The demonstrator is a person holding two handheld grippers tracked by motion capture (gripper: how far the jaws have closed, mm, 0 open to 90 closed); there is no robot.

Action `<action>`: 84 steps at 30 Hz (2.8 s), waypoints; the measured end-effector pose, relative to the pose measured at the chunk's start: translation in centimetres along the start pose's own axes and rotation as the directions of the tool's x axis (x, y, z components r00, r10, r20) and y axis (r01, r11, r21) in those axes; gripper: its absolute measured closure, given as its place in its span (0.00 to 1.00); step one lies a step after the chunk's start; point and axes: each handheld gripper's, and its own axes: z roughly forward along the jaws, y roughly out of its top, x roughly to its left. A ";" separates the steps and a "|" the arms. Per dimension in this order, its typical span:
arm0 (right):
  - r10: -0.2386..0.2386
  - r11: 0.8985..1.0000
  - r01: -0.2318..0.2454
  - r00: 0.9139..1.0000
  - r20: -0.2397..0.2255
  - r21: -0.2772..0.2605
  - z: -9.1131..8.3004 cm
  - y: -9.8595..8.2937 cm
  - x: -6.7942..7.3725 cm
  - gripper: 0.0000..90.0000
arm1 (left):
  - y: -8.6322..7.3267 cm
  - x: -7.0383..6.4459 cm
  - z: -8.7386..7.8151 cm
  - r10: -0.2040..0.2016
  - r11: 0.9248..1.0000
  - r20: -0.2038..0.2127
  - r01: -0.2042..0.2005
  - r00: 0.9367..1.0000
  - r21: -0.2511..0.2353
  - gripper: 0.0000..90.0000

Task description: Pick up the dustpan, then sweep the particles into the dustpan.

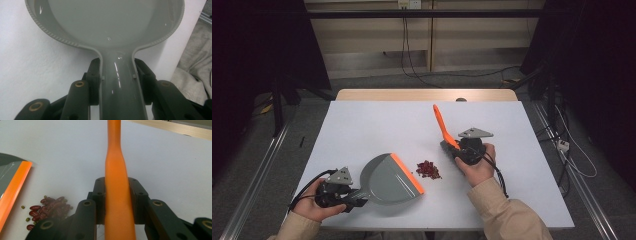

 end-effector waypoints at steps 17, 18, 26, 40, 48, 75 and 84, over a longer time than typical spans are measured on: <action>-0.036 0.999 0.036 0.999 -0.015 -0.002 1.0 -0.3 2.2 0.79 | 0.8 -0.4 1.8 0.044 0.998 0.035 -0.045 0.998 0.037 0.70; -0.039 0.999 0.039 0.999 -0.017 -0.003 1.0 -0.3 2.4 0.79 | 0.9 -0.5 1.9 0.046 0.998 0.035 -0.047 0.998 0.034 0.69; -0.058 0.998 0.058 0.998 -0.020 -0.003 1.1 -0.3 3.2 0.79 | 1.4 -0.5 2.5 0.054 0.998 0.045 -0.056 0.998 0.042 0.69; -0.060 0.998 0.060 0.998 -0.020 -0.006 1.1 -0.4 3.7 0.79 | 1.9 -0.7 3.0 0.052 0.998 0.056 -0.054 0.997 0.035 0.69; -0.079 0.997 0.078 0.997 -0.017 -0.005 1.1 -0.5 4.1 0.79 | 2.1 -0.7 3.3 0.050 0.998 0.059 -0.052 0.997 0.033 0.69; -0.057 0.998 0.057 0.998 -0.039 -0.003 1.2 -0.5 5.1 0.79 | 2.7 -0.8 3.9 0.037 0.999 0.061 -0.039 0.997 0.029 0.69; -0.045 0.999 0.045 0.997 -0.058 -0.003 1.2 -0.5 5.6 0.79 | 2.8 -0.8 3.9 0.040 0.999 0.063 -0.042 0.997 0.030 0.69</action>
